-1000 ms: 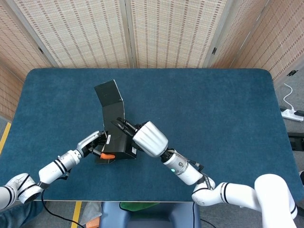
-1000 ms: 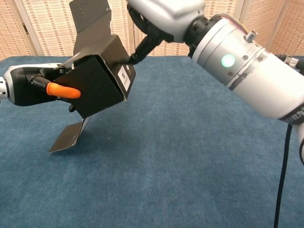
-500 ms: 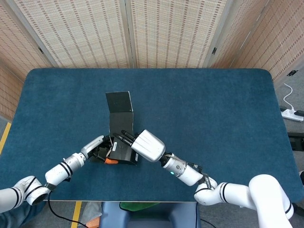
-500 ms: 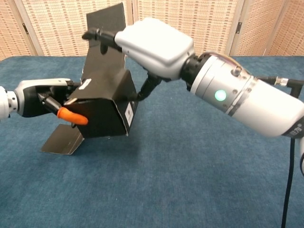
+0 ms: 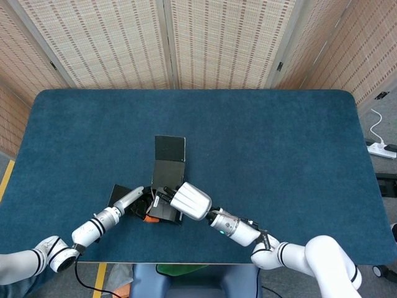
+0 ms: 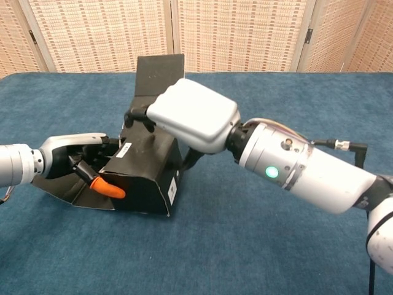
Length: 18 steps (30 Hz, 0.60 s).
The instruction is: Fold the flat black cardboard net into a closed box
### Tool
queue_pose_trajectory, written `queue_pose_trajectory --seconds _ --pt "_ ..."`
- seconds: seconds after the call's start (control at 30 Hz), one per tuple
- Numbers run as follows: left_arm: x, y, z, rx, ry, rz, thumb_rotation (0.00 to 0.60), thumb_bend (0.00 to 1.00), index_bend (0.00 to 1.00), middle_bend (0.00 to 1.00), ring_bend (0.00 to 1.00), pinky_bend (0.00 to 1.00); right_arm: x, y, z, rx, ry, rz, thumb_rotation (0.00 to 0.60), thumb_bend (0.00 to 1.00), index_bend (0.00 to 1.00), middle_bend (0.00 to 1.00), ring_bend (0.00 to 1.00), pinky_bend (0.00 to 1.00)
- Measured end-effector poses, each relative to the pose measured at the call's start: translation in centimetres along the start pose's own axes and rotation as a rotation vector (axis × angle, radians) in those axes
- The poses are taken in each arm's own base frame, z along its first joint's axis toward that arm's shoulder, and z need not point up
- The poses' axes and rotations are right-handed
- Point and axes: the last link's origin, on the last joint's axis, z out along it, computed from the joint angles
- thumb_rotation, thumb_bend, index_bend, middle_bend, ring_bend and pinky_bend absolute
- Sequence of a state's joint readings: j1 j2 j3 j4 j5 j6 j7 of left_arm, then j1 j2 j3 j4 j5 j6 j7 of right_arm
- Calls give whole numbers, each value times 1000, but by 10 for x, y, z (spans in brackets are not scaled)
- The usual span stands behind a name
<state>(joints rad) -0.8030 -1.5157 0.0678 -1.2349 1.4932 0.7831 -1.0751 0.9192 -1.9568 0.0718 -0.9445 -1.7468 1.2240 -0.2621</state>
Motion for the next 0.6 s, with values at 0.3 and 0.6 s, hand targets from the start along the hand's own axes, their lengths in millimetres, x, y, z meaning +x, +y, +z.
queue_pose_trajectory --seconds 0.3,0.6 --pt "-3 -7 2 20 17 35 600 171 333 280 516 620 -8 -5 -3 22 -5 5 600 90 399 423 815 1000" --pt "-6 -9 3 35 4 41 600 171 310 266 516 621 -11 -5 -7 59 -12 -12 600 137 482 367 816 1000"
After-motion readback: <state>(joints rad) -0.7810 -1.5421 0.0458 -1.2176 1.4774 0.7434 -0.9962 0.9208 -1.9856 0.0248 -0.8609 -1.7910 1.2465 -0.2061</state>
